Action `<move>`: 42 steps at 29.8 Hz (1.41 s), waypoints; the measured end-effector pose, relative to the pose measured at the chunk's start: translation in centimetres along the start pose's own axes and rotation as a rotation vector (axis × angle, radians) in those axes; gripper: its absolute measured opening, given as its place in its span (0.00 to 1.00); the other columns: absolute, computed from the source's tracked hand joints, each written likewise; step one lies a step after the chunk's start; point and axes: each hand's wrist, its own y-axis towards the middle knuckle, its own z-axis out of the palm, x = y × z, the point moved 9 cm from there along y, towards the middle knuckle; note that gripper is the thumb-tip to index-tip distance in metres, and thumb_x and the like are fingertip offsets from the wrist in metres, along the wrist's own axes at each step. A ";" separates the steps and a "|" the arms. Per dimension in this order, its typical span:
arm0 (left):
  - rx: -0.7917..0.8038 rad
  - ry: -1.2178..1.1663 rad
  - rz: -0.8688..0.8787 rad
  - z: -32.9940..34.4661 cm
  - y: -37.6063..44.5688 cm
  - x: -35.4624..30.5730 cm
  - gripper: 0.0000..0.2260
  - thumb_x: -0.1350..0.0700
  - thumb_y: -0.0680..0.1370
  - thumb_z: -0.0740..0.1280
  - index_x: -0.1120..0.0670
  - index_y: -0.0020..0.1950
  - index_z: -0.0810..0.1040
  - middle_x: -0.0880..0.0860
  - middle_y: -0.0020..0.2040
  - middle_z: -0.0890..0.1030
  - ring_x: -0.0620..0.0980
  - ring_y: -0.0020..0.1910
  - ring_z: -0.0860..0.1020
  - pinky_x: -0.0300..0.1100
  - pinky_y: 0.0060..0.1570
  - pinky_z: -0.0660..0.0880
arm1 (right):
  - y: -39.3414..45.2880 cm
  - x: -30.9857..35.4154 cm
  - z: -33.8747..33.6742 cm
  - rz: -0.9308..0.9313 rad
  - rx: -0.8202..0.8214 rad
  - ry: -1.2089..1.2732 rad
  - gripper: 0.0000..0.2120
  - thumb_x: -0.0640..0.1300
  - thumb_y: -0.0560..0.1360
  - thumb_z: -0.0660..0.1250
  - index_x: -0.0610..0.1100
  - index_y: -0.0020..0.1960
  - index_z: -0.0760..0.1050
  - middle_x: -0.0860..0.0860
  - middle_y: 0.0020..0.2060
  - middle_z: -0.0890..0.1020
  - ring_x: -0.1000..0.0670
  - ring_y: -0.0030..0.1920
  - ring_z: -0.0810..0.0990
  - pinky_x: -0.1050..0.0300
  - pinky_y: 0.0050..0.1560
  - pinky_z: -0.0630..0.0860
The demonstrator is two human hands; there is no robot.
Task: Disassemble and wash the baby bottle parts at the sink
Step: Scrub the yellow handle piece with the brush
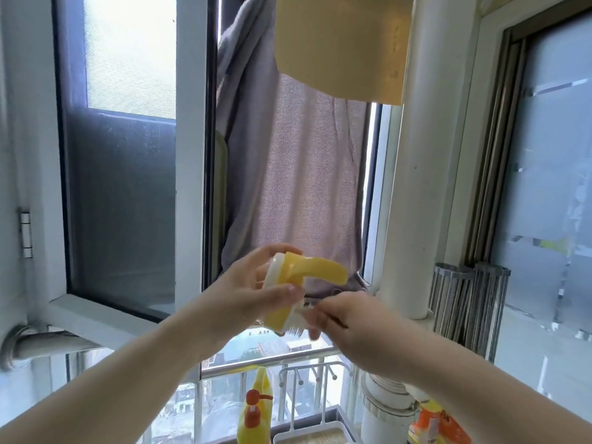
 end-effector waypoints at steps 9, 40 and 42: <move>0.006 0.049 0.012 0.0 0.0 0.6 0.17 0.49 0.67 0.72 0.43 0.55 0.77 0.49 0.44 0.82 0.48 0.42 0.82 0.43 0.38 0.80 | 1.0 0.2 -1.6 -0.101 -0.107 -0.399 0.24 0.62 0.77 0.51 0.46 0.41 0.77 0.51 0.28 0.76 0.50 0.27 0.75 0.56 0.29 0.74; 0.182 -0.323 -0.196 0.4 -0.6 -0.3 0.21 0.57 0.66 0.76 0.41 0.55 0.76 0.62 0.59 0.73 0.62 0.46 0.79 0.54 0.41 0.81 | -0.4 -0.7 2.4 0.308 0.290 0.695 0.18 0.58 0.76 0.59 0.47 0.40 0.79 0.53 0.24 0.66 0.56 0.22 0.61 0.67 0.21 0.59; 0.062 -0.112 -0.210 0.1 -0.4 0.4 0.17 0.43 0.66 0.71 0.40 0.54 0.76 0.59 0.55 0.75 0.59 0.44 0.80 0.52 0.39 0.81 | 0.1 -0.9 1.5 0.249 0.168 0.413 0.17 0.59 0.77 0.58 0.48 0.41 0.79 0.54 0.25 0.69 0.57 0.22 0.64 0.65 0.24 0.63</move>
